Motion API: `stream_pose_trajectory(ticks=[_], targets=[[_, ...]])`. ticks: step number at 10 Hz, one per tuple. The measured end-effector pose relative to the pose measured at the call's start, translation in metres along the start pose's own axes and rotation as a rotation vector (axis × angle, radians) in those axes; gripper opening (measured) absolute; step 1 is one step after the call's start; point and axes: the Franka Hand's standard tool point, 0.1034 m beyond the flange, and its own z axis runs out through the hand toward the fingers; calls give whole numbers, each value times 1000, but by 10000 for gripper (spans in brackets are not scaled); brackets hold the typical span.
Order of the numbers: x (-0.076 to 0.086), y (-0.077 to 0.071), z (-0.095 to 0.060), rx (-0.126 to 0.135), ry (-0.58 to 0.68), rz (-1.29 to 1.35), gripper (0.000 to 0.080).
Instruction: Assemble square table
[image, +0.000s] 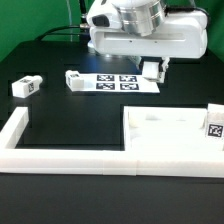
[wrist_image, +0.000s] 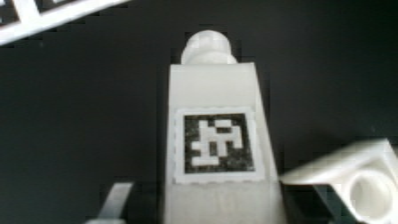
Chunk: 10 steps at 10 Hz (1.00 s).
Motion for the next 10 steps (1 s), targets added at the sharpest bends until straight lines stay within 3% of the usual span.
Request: stream_pose_trajectory(ticks=[1,3,4,5,7,9,10], targets=[[10,0,-13,10,83,-23,291],[46,-10,-64,-5,276,-109,291],[56,-13,-77,-22,354,-141,291],[57,-19,-84,-37,404,-142,291],[60,-20,-78,-20,543,-152,291],[67,-24,-83,-5,708,-178,291],[73,-22,-91,-12,768,-208,291]])
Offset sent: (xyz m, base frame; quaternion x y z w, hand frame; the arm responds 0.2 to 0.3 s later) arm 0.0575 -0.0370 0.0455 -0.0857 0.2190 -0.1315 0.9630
